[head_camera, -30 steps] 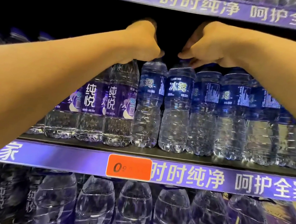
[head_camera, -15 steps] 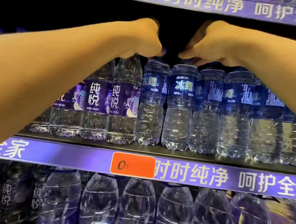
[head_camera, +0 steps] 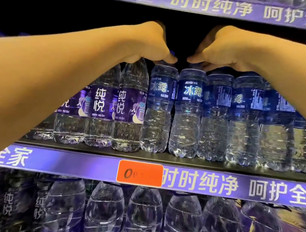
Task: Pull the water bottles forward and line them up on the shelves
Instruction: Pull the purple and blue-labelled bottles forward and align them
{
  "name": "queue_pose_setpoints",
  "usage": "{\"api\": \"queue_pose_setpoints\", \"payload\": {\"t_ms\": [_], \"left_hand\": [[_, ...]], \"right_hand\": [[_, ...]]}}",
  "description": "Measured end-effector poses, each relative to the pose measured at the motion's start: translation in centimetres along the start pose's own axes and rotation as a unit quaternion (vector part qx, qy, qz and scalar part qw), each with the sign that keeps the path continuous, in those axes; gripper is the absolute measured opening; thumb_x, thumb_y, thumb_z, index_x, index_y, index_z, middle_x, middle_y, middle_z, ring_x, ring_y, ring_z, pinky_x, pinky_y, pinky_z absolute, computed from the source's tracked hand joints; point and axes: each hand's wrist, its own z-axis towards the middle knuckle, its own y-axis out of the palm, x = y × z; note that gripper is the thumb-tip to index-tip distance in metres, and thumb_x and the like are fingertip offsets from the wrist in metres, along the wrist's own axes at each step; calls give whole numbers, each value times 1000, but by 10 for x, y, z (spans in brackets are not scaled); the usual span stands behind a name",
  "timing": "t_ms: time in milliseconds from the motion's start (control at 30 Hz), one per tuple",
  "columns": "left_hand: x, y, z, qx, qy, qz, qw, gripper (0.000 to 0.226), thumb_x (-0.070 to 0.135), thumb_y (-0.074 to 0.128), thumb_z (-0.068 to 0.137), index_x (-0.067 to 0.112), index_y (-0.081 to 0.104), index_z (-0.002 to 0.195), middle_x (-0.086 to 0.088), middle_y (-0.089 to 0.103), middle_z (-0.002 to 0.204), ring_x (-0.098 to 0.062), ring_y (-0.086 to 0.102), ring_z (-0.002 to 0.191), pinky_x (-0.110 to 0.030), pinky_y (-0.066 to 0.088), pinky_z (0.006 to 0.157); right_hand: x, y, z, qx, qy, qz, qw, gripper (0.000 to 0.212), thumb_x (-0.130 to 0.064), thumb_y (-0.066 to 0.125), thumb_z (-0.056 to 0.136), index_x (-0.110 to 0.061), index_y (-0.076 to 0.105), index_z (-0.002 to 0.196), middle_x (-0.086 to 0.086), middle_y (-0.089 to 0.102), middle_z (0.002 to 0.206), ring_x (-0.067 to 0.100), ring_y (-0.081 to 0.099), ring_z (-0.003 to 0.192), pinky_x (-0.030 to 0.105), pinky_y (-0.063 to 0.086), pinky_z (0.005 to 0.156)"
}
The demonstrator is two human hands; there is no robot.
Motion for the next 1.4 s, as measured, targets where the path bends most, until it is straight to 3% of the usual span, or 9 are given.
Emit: {"api": "queue_pose_setpoints", "payload": {"t_ms": [133, 400, 667, 800, 1000, 1100, 1200, 1300, 1400], "left_hand": [[0, 0, -1, 14, -9, -37, 999, 51, 35, 84, 75, 16, 58, 114, 7, 61, 108, -19, 52, 109, -29, 37, 88], [-1, 4, 2, 21, -14, -21, 999, 47, 32, 78, 83, 15, 53, 120, 0, 56, 122, -24, 49, 111, -30, 38, 88], [1, 1, 2, 19, -27, -4, 999, 35, 27, 75, 87, 14, 54, 112, -2, 60, 116, -23, 53, 103, -30, 38, 81], [2, 0, 2, 23, -30, 2, 999, 40, 33, 76, 85, 14, 56, 114, -2, 61, 114, -25, 56, 105, -33, 40, 77], [2, -3, 3, 10, -34, -12, 999, 35, 30, 80, 81, 17, 63, 109, 0, 66, 109, -22, 61, 100, -34, 41, 82], [1, -3, 4, 9, -23, -8, 1000, 28, 29, 81, 80, 16, 61, 95, 4, 65, 104, -18, 60, 97, -31, 42, 79], [1, -2, 4, 13, -37, -10, 999, 46, 34, 83, 77, 14, 57, 109, 1, 61, 114, -24, 52, 109, -35, 39, 86], [3, -5, 7, 15, -38, 9, 999, 37, 36, 83, 76, 15, 59, 95, 4, 60, 93, -21, 57, 88, -28, 40, 71], [3, -4, 8, 14, -27, 28, 999, 30, 36, 82, 78, 18, 61, 88, 5, 60, 88, -16, 56, 78, -26, 38, 62]], "right_hand": [[1, 1, 0, 16, 9, -1, 1000, 34, -13, 77, 84, -19, 63, 115, -5, 70, 99, 10, 68, 84, 12, 51, 50], [-3, 2, -3, 28, 20, -10, 999, 33, -14, 77, 85, -18, 60, 113, -4, 68, 97, 12, 68, 83, 8, 45, 39], [-2, 2, -3, 22, -5, -16, 1000, 19, -10, 77, 84, -21, 61, 90, -2, 69, 97, 15, 68, 86, 20, 56, 65], [-4, 3, -2, 19, -3, -23, 1000, 23, -11, 77, 84, -16, 64, 103, -1, 69, 103, 17, 68, 91, 28, 58, 81], [-9, 4, -9, 39, 31, -27, 998, 30, -16, 77, 85, -17, 63, 111, -3, 71, 96, 12, 68, 86, 18, 42, 54], [-9, 5, -10, 51, 38, -35, 997, 35, -18, 77, 85, -15, 62, 116, -2, 71, 100, 12, 68, 86, 22, 45, 58], [-8, 5, -11, 67, 41, -55, 995, 31, -20, 75, 88, -17, 62, 116, -5, 71, 91, 10, 67, 81, 23, 44, 54], [-4, 5, -10, 78, 27, -69, 994, 25, -18, 73, 90, -16, 64, 113, -7, 69, 83, 6, 64, 73, 16, 39, 41], [-1, 7, -7, 83, 10, -82, 993, 24, -14, 72, 90, -15, 65, 113, -6, 70, 90, 8, 66, 77, 18, 44, 51]]}}
